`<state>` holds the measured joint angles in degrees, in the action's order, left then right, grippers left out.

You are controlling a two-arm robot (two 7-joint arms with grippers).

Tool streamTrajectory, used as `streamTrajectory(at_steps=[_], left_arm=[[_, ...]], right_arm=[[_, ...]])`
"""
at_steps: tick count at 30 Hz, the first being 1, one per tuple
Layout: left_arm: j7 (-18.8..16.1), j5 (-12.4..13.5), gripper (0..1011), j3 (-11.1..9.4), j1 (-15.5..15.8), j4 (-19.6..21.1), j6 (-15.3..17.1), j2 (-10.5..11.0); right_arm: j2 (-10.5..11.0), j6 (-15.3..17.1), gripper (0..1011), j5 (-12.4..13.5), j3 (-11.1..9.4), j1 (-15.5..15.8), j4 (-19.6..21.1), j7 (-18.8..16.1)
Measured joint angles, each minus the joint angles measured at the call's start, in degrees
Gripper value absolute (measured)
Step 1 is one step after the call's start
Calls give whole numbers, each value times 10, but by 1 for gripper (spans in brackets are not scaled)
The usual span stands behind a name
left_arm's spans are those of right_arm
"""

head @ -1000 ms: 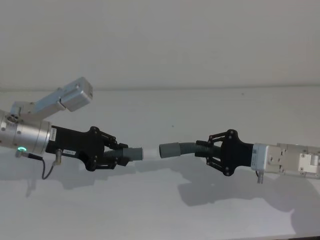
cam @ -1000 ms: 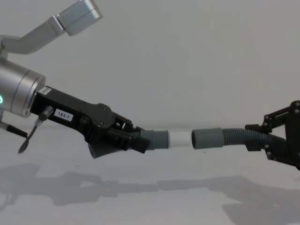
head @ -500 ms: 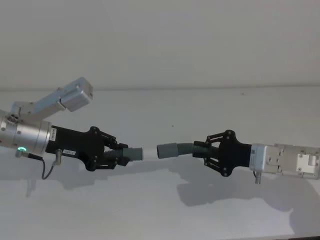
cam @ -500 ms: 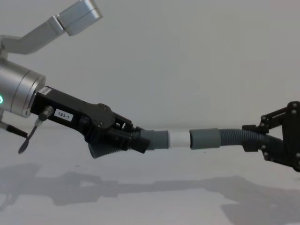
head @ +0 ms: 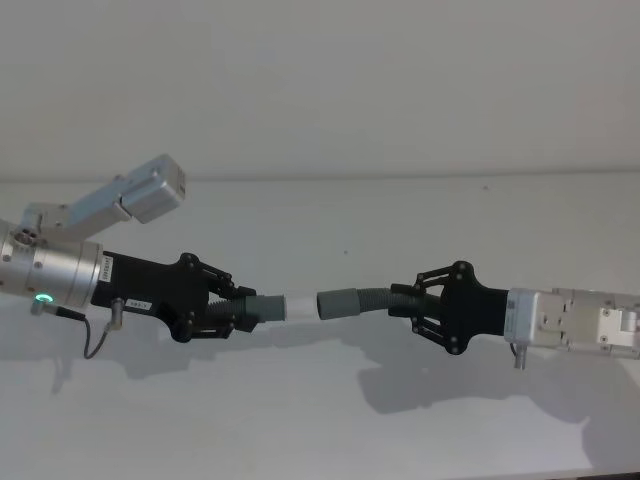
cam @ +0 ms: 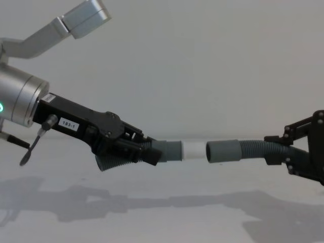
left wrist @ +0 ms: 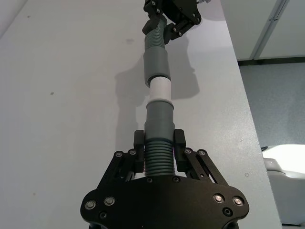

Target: Use both hands to pick up one end of the pipe from the table, align the ends, and insert them.

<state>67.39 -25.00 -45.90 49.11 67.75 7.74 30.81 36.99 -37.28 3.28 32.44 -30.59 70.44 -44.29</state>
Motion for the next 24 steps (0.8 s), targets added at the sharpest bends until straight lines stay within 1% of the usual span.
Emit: streamTrajectory(at_steps=[24], left_arm=[[0,0,325,0,0,0,0,0]], right_arm=[[0,-6,210,5,-4,1,-2,-2]])
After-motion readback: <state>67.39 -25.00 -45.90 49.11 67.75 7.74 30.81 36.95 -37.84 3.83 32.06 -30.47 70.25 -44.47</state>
